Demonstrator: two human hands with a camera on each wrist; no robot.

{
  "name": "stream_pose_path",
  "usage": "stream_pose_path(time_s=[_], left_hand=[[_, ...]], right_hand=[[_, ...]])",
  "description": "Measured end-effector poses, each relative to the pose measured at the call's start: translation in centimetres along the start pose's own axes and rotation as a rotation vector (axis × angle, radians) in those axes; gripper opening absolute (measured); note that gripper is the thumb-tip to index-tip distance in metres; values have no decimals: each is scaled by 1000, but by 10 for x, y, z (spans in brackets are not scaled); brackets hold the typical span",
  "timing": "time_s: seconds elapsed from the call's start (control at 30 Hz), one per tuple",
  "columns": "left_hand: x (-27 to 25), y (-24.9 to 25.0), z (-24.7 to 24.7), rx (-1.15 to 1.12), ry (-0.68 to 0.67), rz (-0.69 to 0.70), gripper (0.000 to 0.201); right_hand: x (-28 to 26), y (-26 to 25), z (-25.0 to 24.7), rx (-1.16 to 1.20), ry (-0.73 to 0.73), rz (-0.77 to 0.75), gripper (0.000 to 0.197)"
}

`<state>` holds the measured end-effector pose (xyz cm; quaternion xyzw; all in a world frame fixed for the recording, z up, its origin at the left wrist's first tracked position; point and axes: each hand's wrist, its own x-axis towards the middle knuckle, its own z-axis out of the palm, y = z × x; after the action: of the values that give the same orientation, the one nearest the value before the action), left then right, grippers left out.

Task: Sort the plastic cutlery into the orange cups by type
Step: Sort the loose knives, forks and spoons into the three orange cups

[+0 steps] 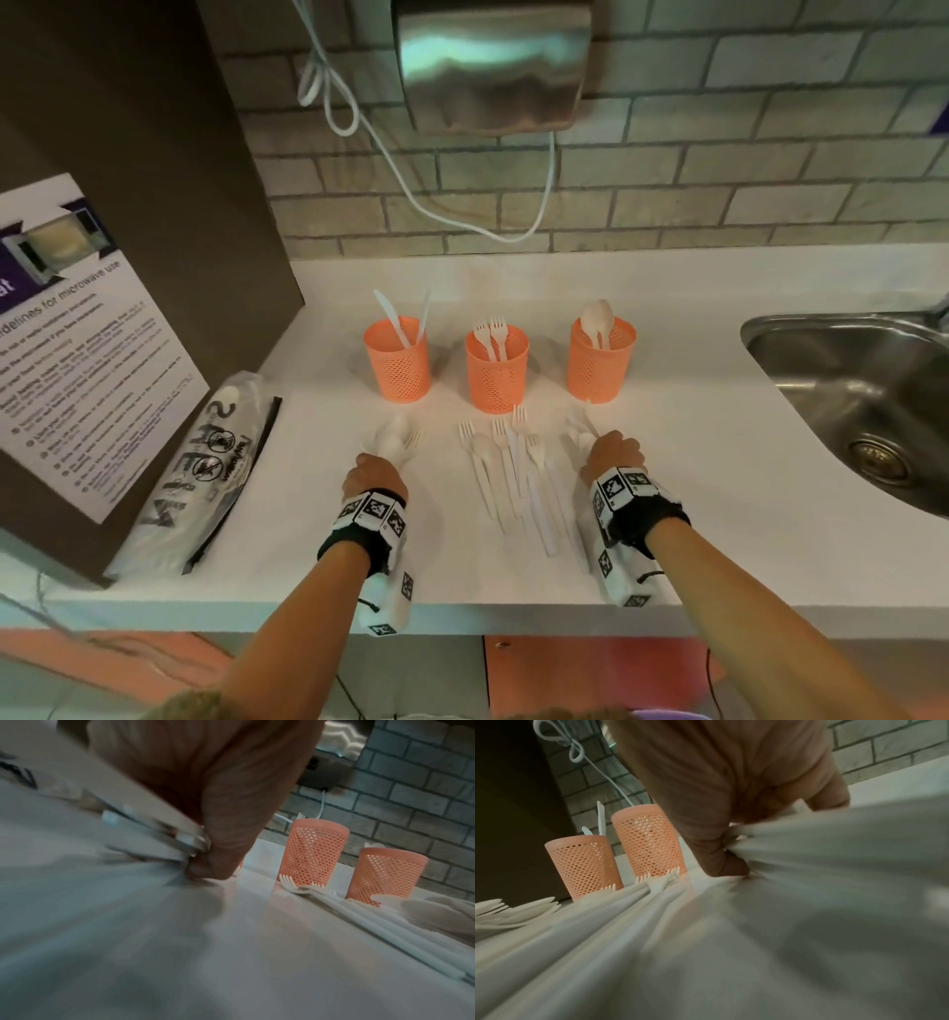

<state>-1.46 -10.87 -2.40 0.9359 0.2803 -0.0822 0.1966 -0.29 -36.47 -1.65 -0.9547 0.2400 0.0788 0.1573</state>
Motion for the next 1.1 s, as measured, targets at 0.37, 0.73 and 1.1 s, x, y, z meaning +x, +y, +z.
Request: stream_pose_path(time_s=[0.37, 0.73, 1.1], left_hand=[[-11, 15, -27, -179, -183, 132, 42], [-80, 122, -17, -547, -312, 503, 43], [-115, 159, -4, -214, -240, 687, 34]], right_hand=[[6, 16, -25, 577, -170, -52, 21], [-26, -5, -34, 1263, -518, -122, 41], [-21, -6, -37, 1385, -646, -126, 68]])
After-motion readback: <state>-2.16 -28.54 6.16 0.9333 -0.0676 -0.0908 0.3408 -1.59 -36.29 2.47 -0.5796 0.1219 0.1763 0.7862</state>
